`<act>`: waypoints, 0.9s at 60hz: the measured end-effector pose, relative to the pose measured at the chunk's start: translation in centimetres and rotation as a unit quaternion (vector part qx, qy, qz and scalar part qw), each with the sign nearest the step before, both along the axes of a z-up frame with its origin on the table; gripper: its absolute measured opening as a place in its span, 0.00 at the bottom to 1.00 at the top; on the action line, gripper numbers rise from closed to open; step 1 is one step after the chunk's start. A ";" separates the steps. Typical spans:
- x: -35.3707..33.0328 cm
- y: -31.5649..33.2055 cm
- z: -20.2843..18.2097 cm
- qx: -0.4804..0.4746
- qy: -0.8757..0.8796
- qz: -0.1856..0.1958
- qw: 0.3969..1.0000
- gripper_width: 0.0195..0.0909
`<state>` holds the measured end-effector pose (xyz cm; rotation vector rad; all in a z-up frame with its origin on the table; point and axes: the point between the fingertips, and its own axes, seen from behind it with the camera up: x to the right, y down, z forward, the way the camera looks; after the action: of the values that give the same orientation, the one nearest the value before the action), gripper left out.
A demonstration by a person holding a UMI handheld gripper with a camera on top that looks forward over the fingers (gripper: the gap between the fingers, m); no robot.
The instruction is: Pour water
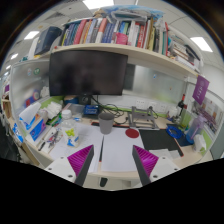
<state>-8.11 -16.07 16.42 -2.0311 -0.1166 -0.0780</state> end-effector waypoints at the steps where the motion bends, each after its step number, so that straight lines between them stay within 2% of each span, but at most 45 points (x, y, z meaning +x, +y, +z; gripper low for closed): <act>1: -1.2 0.3 -0.3 -0.001 0.001 0.008 1.000 0.84; 7: -7.8 2.4 -2.9 0.020 0.011 0.042 0.999 0.84; 24: -17.1 10.1 -6.9 0.083 0.052 0.037 0.994 0.84; 42: -19.3 15.5 -8.9 0.108 0.035 0.033 0.993 0.84; 44: -19.4 15.9 -8.9 0.111 0.030 0.035 0.993 0.82; 46: -19.6 16.2 -9.1 0.111 0.027 0.039 0.993 0.75; 48: -19.8 16.3 -9.4 0.106 0.027 0.045 0.993 0.63; 50: -19.8 16.5 -9.5 0.106 0.025 0.046 0.993 0.45; 54: -20.1 16.7 -9.3 0.117 0.044 0.050 0.991 0.44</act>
<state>-28.17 0.61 7.14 -1.7880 -0.1469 0.0589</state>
